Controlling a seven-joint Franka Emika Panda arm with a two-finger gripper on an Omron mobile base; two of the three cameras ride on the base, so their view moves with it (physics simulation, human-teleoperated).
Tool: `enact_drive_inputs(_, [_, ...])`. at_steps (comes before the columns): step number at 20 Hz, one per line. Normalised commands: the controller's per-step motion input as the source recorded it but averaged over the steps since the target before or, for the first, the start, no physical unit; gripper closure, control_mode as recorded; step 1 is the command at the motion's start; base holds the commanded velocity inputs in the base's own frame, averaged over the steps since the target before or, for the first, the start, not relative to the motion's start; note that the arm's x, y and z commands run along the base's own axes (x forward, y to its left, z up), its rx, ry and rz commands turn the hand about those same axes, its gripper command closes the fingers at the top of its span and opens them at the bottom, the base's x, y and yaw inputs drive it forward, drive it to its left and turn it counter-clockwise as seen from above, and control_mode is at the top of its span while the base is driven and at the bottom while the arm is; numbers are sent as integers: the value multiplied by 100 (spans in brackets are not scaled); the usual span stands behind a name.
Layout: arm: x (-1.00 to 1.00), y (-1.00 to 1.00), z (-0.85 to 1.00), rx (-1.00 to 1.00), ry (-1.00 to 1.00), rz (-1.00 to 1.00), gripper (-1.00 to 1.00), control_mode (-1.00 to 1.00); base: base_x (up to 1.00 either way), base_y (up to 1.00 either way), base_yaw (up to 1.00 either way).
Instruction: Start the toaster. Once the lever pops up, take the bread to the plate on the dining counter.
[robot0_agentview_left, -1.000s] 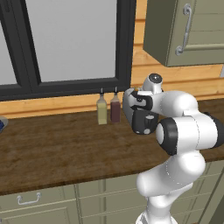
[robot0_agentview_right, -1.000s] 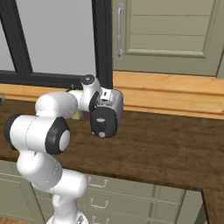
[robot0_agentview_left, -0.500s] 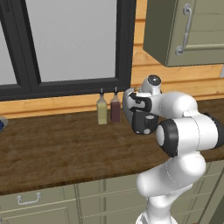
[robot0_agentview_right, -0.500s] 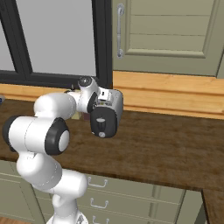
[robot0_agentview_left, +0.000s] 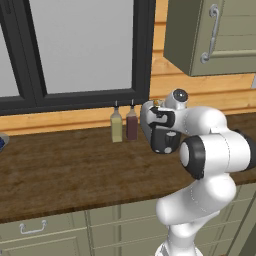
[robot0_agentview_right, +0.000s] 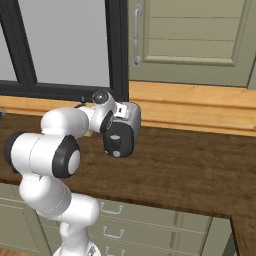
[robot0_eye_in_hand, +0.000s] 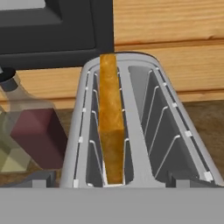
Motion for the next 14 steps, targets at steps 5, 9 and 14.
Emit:
enact_drive_inputs(5, [2,-7,0,1,0,1,-100,-100,0,0,0])
enact_drive_inputs(9, [0,3,0,0,0,0,-100,-100,0,0,0])
enact_drive_inputs(14, [1,4,0,0,0,0,-100,-100,0,0,0])
